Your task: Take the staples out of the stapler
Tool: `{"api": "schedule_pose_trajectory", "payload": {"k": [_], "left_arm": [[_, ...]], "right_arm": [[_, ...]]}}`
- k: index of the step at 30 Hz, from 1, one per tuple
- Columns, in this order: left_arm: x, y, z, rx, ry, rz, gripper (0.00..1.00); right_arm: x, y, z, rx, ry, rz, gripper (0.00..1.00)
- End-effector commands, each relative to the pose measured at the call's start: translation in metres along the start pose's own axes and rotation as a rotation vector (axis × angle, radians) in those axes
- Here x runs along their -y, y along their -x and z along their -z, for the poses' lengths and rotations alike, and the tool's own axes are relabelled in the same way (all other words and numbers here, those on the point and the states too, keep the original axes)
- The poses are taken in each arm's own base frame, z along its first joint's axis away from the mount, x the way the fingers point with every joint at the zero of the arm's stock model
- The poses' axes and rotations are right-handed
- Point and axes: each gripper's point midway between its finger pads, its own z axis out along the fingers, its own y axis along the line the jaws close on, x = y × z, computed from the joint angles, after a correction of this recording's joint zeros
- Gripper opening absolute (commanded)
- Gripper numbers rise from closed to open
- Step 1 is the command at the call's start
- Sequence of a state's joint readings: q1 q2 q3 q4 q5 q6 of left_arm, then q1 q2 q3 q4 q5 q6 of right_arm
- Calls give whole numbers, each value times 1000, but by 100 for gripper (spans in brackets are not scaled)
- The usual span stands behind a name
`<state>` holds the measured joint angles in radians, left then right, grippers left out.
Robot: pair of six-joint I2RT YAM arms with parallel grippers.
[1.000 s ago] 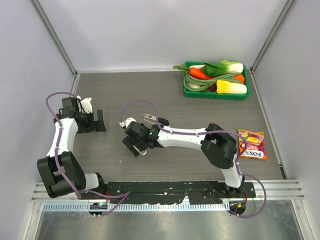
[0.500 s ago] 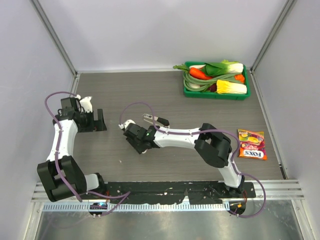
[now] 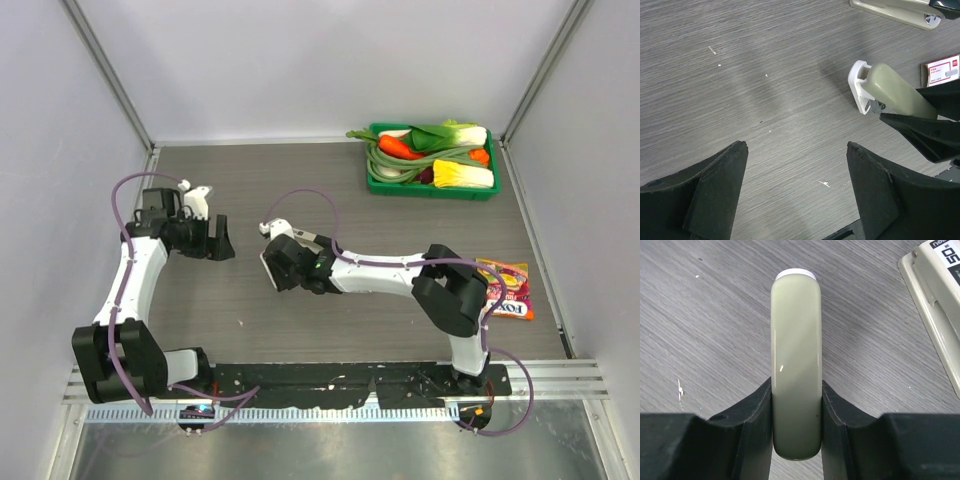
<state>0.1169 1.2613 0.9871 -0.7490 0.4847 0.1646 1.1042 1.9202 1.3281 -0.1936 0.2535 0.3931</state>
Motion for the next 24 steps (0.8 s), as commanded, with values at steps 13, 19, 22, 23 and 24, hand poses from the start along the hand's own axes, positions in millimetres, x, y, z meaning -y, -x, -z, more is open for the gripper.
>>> {"api": "schedule_pose_trajectory", "payload": {"k": [13, 19, 22, 23, 24], "left_arm": [[28, -2, 1, 67, -127, -158, 85], [50, -13, -10, 43, -212, -297, 47], [57, -19, -23, 12, -231, -338, 46], [60, -20, -26, 6, -238, -354, 49], [61, -21, -28, -3, -239, -366, 52]], "right_arm": [[2, 82, 31, 244, 77, -274, 22], [4, 85, 39, 237, 121, -336, 20], [3, 82, 41, 227, 135, -349, 19], [-1, 89, 44, 254, 158, -361, 19], [-2, 90, 45, 257, 163, -367, 19]]}}
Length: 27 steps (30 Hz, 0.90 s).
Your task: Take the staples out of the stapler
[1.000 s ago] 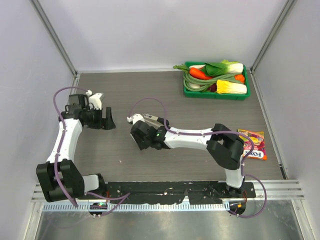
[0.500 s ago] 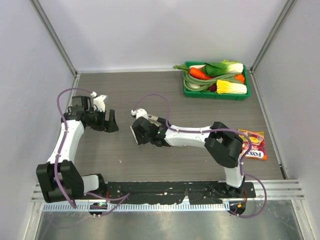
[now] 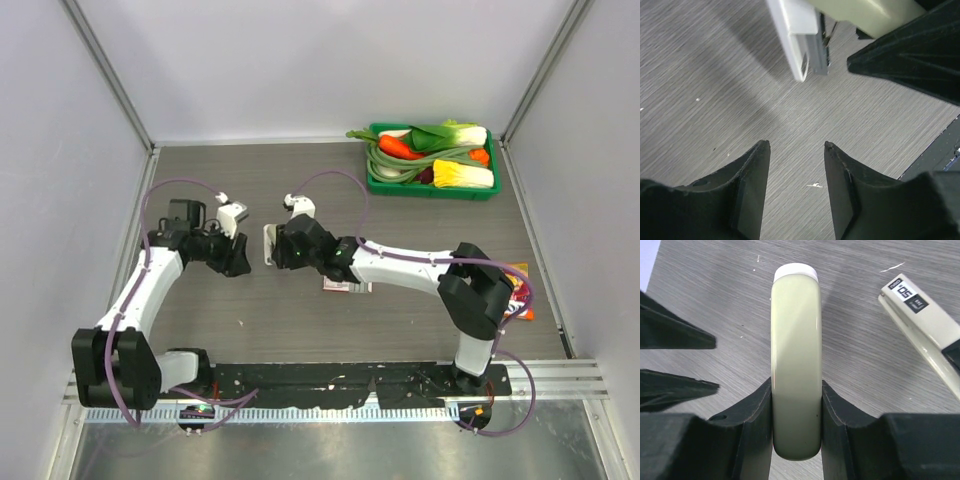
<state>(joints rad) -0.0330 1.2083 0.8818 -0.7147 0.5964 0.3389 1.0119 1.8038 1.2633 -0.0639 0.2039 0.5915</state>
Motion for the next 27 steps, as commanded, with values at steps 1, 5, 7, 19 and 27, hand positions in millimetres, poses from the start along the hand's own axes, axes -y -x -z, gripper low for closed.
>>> {"api": "schedule_pose_trajectory", "payload": {"k": [1, 5, 7, 19, 27], "left_arm": [[5, 6, -18, 3, -40, -104, 55], [4, 5, -27, 5, -46, -124, 71], [5, 6, -29, 17, -54, -146, 75], [22, 1, -31, 58, -149, -229, 72], [24, 8, -33, 62, -181, -233, 54]], "right_arm": [[-29, 28, 18, 90, 119, -82, 19], [-33, 30, 23, 96, 157, -126, 18], [-34, 31, 25, 101, 172, -139, 18], [-53, 34, 37, 95, 299, -245, 17], [-59, 27, 42, 72, 347, -257, 16]]}}
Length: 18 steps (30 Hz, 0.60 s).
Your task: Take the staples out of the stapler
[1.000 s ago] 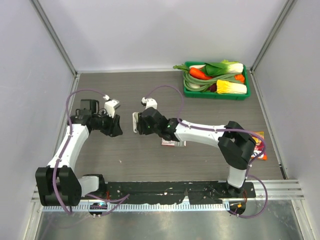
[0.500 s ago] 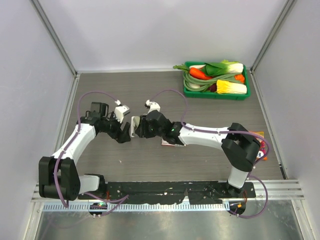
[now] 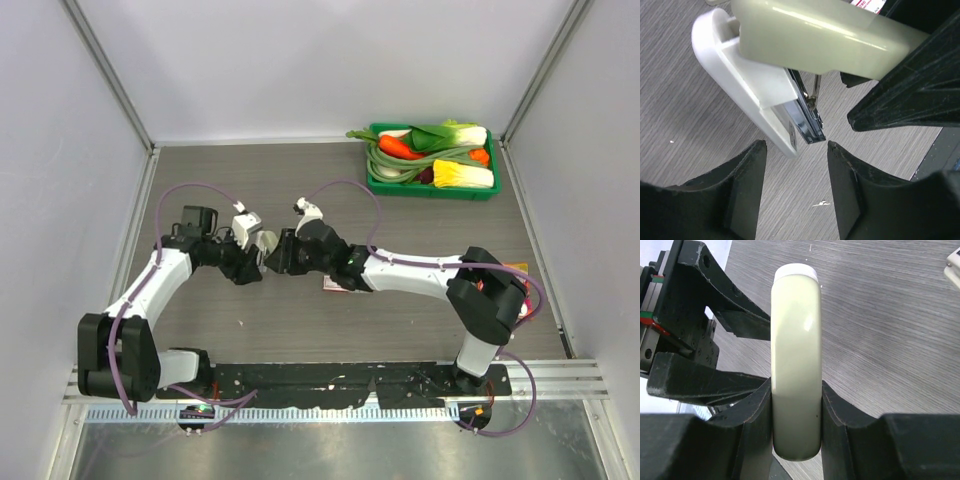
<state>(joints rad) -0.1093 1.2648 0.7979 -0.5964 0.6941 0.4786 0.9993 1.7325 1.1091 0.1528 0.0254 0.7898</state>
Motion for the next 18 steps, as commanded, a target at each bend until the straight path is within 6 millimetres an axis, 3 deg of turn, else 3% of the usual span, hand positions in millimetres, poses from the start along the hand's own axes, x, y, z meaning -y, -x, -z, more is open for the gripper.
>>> {"api": "schedule_pose_trajectory", "payload": {"k": [1, 6, 13, 18], "left_arm": [[0, 19, 0, 51, -28, -59, 52], [2, 17, -1, 43, -34, -91, 34], [3, 14, 2, 37, -1, -145, 25], [-9, 21, 2, 52, 90, -175, 10]], "right_arm": [[-40, 26, 19, 67, 146, -31, 16], [-42, 23, 22, 63, 168, -45, 16], [-40, 22, 23, 54, 172, -46, 15], [-39, 13, 28, 20, 185, -25, 14]]}}
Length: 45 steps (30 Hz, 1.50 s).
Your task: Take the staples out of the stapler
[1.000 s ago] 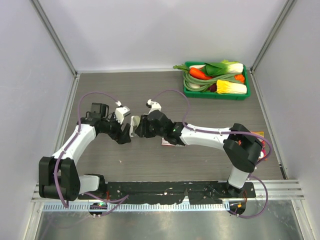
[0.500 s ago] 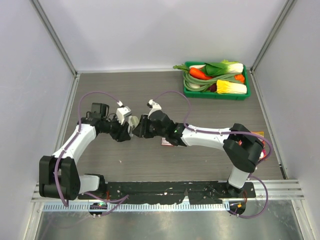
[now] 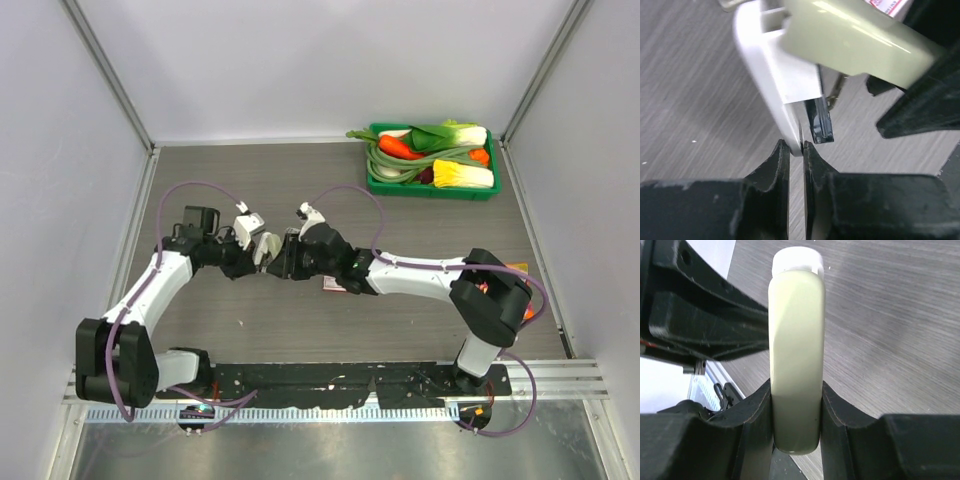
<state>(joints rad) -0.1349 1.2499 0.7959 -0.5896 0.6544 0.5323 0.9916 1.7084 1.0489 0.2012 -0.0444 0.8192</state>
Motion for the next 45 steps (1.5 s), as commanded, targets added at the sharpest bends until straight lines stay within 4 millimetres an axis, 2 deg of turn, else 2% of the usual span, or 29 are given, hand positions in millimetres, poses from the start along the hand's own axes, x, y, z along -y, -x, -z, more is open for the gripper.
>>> {"api": "schedule_pose_trajectory", "payload": {"k": [1, 4, 8, 12, 14, 15, 18, 22, 25, 29, 33, 39, 42, 45], "left_arm": [[-16, 20, 3, 64, 110, -98, 8], [-27, 23, 5, 74, 187, -124, 2], [-34, 19, 2, 52, 240, -152, 1], [-39, 4, -3, 1, 292, -205, 0], [-47, 5, -5, 3, 335, -235, 0], [-53, -3, -4, -22, 371, -249, 0], [-65, -6, -4, -41, 442, -297, 0], [-74, 1, -2, -23, 495, -312, 0], [-72, 3, -4, -20, 495, -315, 0], [-73, -3, -7, -41, 532, -357, 0], [-81, -2, -3, -37, 597, -376, 0], [-101, 10, 10, 0, 739, -393, 0], [-103, 10, 11, 7, 755, -381, 0], [-95, 8, 8, 4, 712, -355, 0]], "right_arm": [[-36, 18, 20, 44, 131, 16, 13], [-35, 12, 25, 18, 143, 39, 13], [-28, 1, 29, -23, 135, 77, 12], [-21, -4, 32, -49, 115, 135, 12], [-14, -8, 35, -64, 91, 182, 11], [-11, -9, 36, -70, 85, 201, 11], [1, -15, 38, -94, 58, 269, 11], [10, -20, 41, -104, 27, 355, 9], [13, -18, 40, -83, -4, 398, 9], [15, -13, 41, -26, -58, 483, 5], [15, -20, 42, -23, -79, 566, 1], [32, -37, 44, -60, -115, 609, 1], [38, -45, 42, -73, -126, 612, 1], [38, -46, 37, -64, -129, 595, 1]]}}
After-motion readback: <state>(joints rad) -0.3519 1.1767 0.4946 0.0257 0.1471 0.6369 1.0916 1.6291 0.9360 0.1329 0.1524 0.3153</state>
